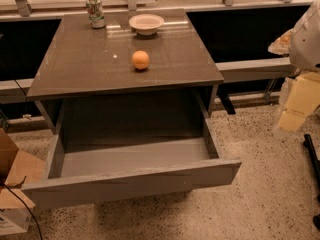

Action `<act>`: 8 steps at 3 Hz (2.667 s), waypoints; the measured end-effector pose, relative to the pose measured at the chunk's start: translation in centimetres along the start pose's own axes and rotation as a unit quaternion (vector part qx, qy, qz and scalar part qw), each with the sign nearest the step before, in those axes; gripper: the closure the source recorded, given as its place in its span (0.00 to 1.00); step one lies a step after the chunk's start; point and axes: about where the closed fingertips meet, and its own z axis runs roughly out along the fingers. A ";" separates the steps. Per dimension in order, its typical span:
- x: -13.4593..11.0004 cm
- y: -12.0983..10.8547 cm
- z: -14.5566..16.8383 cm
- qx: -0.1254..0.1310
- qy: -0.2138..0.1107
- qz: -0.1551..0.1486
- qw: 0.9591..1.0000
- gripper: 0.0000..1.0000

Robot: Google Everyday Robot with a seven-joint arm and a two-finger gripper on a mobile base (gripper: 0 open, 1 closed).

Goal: Place orange into top drawer

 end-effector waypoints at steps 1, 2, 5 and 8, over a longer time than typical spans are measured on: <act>0.0 0.0 0.0 0.000 0.000 0.000 1.000 0.00; -1.4 -0.5 -0.2 0.002 -0.031 0.024 0.999 0.00; -14.5 -7.8 4.6 0.004 -0.128 0.016 0.992 0.00; -17.7 -10.6 7.1 0.026 -0.171 0.039 0.984 0.00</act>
Offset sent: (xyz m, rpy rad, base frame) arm 0.0179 0.0269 0.0111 0.1762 -0.0134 -0.0747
